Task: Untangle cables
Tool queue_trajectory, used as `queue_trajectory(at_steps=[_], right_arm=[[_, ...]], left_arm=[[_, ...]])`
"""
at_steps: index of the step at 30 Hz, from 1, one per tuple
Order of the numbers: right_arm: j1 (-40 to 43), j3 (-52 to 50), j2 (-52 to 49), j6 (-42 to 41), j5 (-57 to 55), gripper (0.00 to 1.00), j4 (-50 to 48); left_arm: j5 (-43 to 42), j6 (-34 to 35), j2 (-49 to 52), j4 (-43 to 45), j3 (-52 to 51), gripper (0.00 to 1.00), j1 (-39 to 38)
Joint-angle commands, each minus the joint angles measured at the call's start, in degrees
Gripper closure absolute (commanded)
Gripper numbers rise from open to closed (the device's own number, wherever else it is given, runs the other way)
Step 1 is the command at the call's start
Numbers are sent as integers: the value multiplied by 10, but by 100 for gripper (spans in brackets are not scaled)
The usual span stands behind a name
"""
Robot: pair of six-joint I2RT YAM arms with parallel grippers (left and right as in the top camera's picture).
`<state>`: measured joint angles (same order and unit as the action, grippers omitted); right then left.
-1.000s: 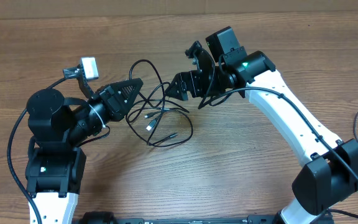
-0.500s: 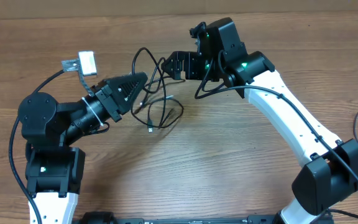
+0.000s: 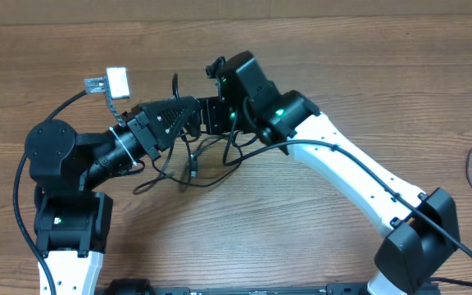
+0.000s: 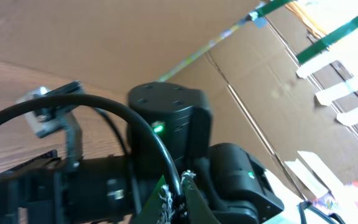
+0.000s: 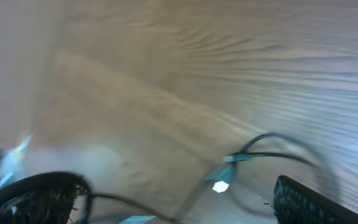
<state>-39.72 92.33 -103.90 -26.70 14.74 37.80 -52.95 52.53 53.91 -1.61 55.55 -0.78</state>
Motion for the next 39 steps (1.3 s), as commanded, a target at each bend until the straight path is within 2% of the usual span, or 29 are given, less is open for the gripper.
queue_trajectory(at_steps=[1,17,30,32,35,36,39], right_arm=[[24,-5,-25,-36,-163,0,14],[236,-5,-111,-31,-177,0,115],[338,-5,-114,-10,-171,0,130],[342,-5,-114,21,-122,0,136],[342,-5,-112,89,16,0,148],[335,-5,-108,127,103,0,156],[313,-5,-94,192,202,0,181]], left_arm=[[-31,-6,-5,26,10,96,-3],[-56,-2,-8,38,35,96,71],[-53,-7,-8,38,35,96,87],[-53,-17,-7,33,35,96,87],[-42,-50,-6,-10,35,96,87],[-23,-57,-4,-41,35,96,87],[3,-58,3,-68,35,96,87]])
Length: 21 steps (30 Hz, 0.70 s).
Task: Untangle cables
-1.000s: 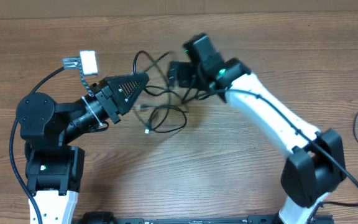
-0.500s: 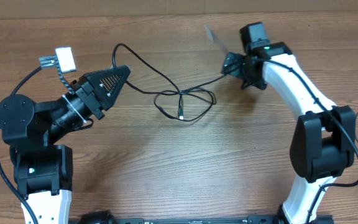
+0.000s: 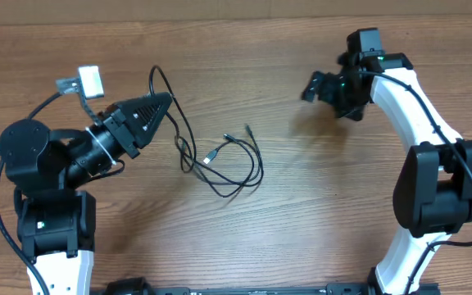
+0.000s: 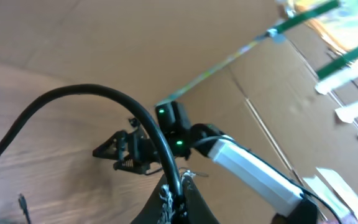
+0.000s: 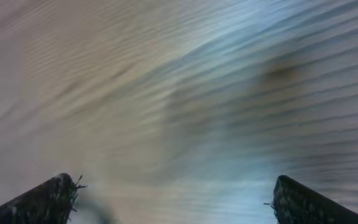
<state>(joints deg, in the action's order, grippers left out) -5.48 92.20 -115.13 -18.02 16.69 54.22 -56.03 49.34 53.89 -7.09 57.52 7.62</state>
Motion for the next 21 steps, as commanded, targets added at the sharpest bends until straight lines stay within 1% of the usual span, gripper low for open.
queue_trajectory(at_steps=[1,4,11,16,18,21], right_arm=[[-37,-3,24,113,186,0,26],[-66,-3,55,136,186,0,63],[-133,-4,139,138,176,0,100],[-226,-5,152,162,104,0,130],[-264,-13,153,160,82,0,133],[-313,-29,156,120,48,0,127]], left_arm=[[38,-26,5,-13,15,96,3],[73,-18,8,-14,15,96,3],[169,17,9,-52,15,96,3],[211,52,9,-73,15,96,3],[217,63,9,-73,15,96,3],[219,64,9,-79,15,96,3]])
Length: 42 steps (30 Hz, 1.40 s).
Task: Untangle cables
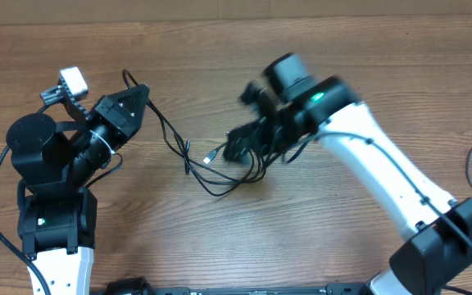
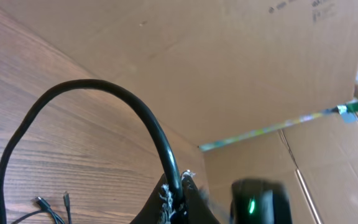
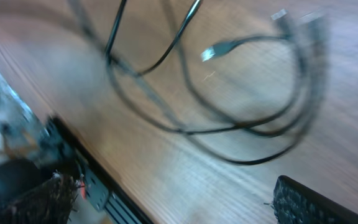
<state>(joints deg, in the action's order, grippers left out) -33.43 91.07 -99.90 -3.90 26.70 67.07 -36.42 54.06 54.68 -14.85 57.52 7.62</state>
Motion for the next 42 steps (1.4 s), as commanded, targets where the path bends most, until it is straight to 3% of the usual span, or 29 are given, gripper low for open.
queue_trajectory(at_steps=[1,9,12,16,19,21,27,31,35,42], right_arm=[[-48,-20,6,-35,-67,0,1],[-119,-31,96,-103,-198,0,20],[-155,-100,131,-127,-224,0,-45],[-184,-210,127,-128,-150,0,-158],[-194,-253,122,-128,-93,15,-236],[-202,-272,121,-128,-101,18,-295],[-209,-311,99,-128,-144,17,-457],[-209,-312,67,-128,-188,18,-515],[-209,-312,35,-145,-164,34,-539],[-209,-312,-2,-173,-181,34,-551]], left_arm=[[24,17,1,-4,15,96,3],[23,17,1,-30,15,96,10],[20,17,1,-33,15,96,10],[12,17,1,-33,15,96,10],[5,17,1,-34,15,96,10],[3,17,1,-35,15,96,10],[-1,17,1,-49,15,96,10],[-11,17,1,-48,15,96,10],[-11,17,1,-49,15,96,10],[-16,17,1,-48,15,96,10]])
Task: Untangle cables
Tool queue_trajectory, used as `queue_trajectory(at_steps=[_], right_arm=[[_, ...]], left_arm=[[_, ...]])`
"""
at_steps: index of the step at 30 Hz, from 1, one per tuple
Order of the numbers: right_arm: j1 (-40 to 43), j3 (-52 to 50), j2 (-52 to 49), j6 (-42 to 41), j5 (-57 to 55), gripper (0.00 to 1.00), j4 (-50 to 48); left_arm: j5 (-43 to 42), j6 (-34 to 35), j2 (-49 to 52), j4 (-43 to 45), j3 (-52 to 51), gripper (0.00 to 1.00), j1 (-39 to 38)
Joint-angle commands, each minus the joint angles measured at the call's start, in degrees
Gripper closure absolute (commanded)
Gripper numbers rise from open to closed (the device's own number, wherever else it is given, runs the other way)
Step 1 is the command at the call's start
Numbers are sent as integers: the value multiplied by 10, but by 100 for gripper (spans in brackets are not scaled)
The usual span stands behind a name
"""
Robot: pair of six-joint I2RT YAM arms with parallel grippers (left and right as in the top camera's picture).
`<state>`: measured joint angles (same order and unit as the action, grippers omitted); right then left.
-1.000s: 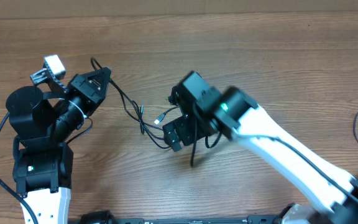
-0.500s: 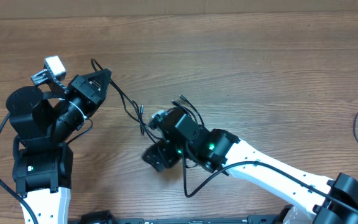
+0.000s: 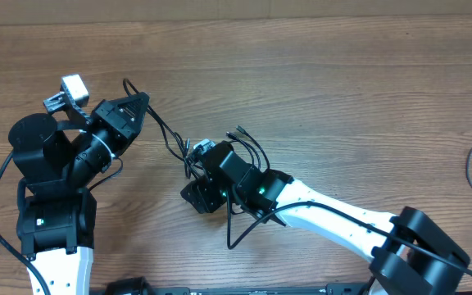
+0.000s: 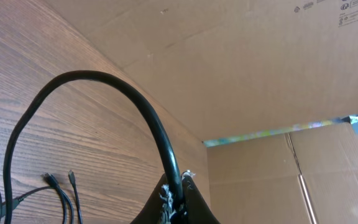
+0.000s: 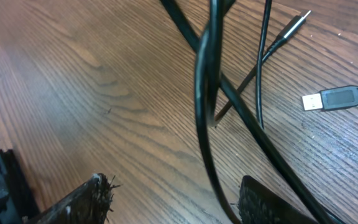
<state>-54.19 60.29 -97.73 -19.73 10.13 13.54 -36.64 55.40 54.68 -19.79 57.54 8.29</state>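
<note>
Thin black cables lie tangled mid-table; one strand [image 3: 164,131] runs up to my left gripper [image 3: 142,100]. In the left wrist view that gripper [image 4: 176,190] is shut on this black cable [image 4: 135,99], which arcs up in a loop above the wood. My right gripper [image 3: 197,197] is at the tangle's near left side. In the right wrist view it [image 5: 179,199] stands open close to the table, with a black strand [image 5: 205,112] running down between its fingers. A silver USB plug [image 5: 337,98] lies just beyond.
Two loose plug ends [image 4: 59,182] lie on the wood. Another black cable curls at the table's right edge. A cardboard wall [image 4: 247,68] stands behind the table. My right arm [image 3: 342,217] stretches across the near right part.
My right gripper was over the right side of the tangle; now it is low at its near left side, open around a strand. The left gripper still holds its cable, barely moved.
Both grippers were together over the tangle mid-table. Then the left one held a cable drawn out to the left, while the right stood open at the far right. The right then appeared over the tangle, and is now down at it.
</note>
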Motion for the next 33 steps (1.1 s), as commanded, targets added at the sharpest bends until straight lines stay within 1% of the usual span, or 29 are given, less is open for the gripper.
queue_trajectory(at_steps=[1,3,4,5,7,8,10,12,13,14,16,18,20,22,24,27,30,33], right_arm=[[-2,-5,-30,-15,-17,33,-23],[-1,-5,-54,-15,-17,31,-54],[-1,-5,-64,-15,-17,34,-67],[-1,-5,-71,-15,-17,44,-78],[1,-3,-75,-15,-17,80,-89],[4,1,-71,-15,-16,96,-83],[16,20,-57,-15,-15,96,-44],[40,61,-18,-15,-15,96,57],[65,94,18,-8,-16,96,138],[82,112,38,-2,-17,96,179],[134,150,89,5,-37,96,266],[182,165,128,5,-68,96,308],[245,166,172,5,-93,96,331],[304,166,198,5,-101,96,341],[359,166,214,5,-101,96,341],[437,166,222,29,-101,96,326],[490,166,222,40,-101,96,297],[534,166,222,51,-101,96,243]], left_arm=[[-16,3,1,1,15,96,3],[-24,3,1,1,15,96,3],[-27,3,1,1,15,96,3],[-30,3,1,1,15,96,3],[-34,-6,1,0,15,96,3],[-34,-21,1,-3,15,96,3],[-30,-56,1,-10,15,96,4],[-12,-110,1,-28,15,96,4],[21,-150,1,-51,15,96,4],[55,-168,2,-73,15,96,4],[137,-175,5,-121,15,96,4],[227,-175,12,-171,15,96,4],[320,-169,23,-220,15,96,4],[387,-155,37,-255,15,96,4],[423,-151,51,-274,15,96,5],[437,-151,72,-282,15,96,14],[437,-151,91,-282,15,96,24],[438,-151,112,-289,15,96,27]])
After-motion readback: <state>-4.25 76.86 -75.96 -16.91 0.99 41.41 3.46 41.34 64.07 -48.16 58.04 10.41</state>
